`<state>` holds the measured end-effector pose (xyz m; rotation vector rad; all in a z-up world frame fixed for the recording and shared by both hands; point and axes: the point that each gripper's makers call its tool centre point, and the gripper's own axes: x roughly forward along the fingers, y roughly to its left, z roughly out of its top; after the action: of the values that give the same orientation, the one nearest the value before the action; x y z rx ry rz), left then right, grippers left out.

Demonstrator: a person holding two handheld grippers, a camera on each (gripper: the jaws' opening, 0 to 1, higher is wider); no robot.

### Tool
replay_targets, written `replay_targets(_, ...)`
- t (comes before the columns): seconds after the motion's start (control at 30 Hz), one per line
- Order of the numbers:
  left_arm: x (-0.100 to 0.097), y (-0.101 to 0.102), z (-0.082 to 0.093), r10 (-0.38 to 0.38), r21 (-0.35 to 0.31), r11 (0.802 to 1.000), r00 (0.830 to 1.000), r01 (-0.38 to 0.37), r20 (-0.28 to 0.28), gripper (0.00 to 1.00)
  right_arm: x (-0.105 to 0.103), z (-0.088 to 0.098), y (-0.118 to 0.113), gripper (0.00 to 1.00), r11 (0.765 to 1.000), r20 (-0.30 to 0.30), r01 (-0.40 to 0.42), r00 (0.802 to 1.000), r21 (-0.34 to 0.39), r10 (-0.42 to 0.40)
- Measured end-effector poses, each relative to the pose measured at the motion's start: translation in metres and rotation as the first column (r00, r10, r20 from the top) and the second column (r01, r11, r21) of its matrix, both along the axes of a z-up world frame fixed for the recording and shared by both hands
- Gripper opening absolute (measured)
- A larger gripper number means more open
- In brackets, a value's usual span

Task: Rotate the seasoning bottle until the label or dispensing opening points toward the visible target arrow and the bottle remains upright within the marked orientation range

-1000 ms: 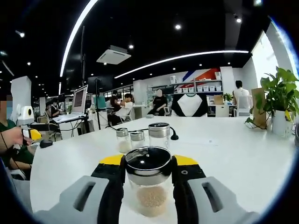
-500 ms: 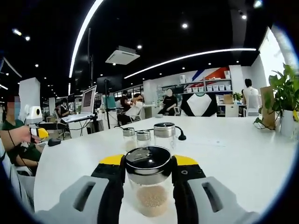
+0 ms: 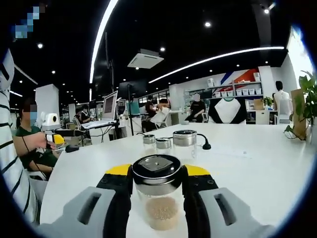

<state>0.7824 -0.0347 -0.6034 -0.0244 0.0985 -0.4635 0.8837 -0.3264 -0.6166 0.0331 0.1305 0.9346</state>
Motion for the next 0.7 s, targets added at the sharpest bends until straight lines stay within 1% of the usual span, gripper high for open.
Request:
replay_targets(0.2, 0.000, 0.001, 0.000, 0.001, 0.001, 1.000, 1.000, -0.001, -0.001, 1.00, -0.002, 0.001, 0.002, 0.38, 0.999, 0.001, -0.037, 0.999, 0.003, 0.037)
replay_targets(0.27, 0.000, 0.000, 0.000, 0.000, 0.002, 1.000, 1.000, 0.000, 0.001, 1.00, -0.002, 0.001, 0.003, 0.38, 0.999, -0.016, -0.032, 0.999, -0.002, 0.032)
replay_targets(0.33, 0.000, 0.001, 0.000, 0.001, 0.003, 1.000, 1.000, -0.001, 0.001, 1.00, -0.002, 0.001, 0.004, 0.39, 1.000, -0.021, -0.013, 1.000, -0.020, 0.012)
replay_targets(0.43, 0.001, 0.003, 0.000, 0.004, -0.001, 1.000, 1.000, -0.004, 0.002, 1.00, -0.004, 0.003, 0.005, 0.45, 1.000, -0.066, 0.004, 0.998, 0.021, -0.002)
replay_targets(0.47, 0.001, 0.003, 0.000, 0.004, -0.002, 1.000, 1.000, -0.004, 0.002, 1.00, -0.003, 0.004, 0.003, 0.47, 0.999, -0.065, 0.023, 0.998, 0.024, -0.021)
replay_targets(0.53, 0.002, 0.003, 0.000, 0.005, -0.003, 1.000, 1.000, -0.005, 0.003, 1.00, 0.000, 0.008, 0.000, 0.48, 0.998, -0.034, 0.067, 0.997, 0.017, -0.067)
replay_targets(0.63, 0.002, 0.003, -0.001, 0.003, -0.005, 1.000, 1.000, -0.003, 0.002, 1.00, 0.006, 0.009, -0.007, 0.48, 0.987, -0.017, 0.162, 0.987, -0.016, -0.162)
replay_targets(0.67, 0.002, 0.003, -0.001, 0.002, -0.006, 1.000, 1.000, -0.002, 0.002, 1.00, 0.007, 0.013, -0.007, 0.48, 0.981, -0.004, 0.192, 0.981, -0.008, -0.192)
replay_targets(0.7, 0.002, 0.003, -0.002, 0.001, -0.006, 1.000, 1.000, -0.001, 0.002, 1.00, 0.007, 0.017, -0.006, 0.48, 0.979, -0.005, 0.204, 0.979, 0.011, -0.204)
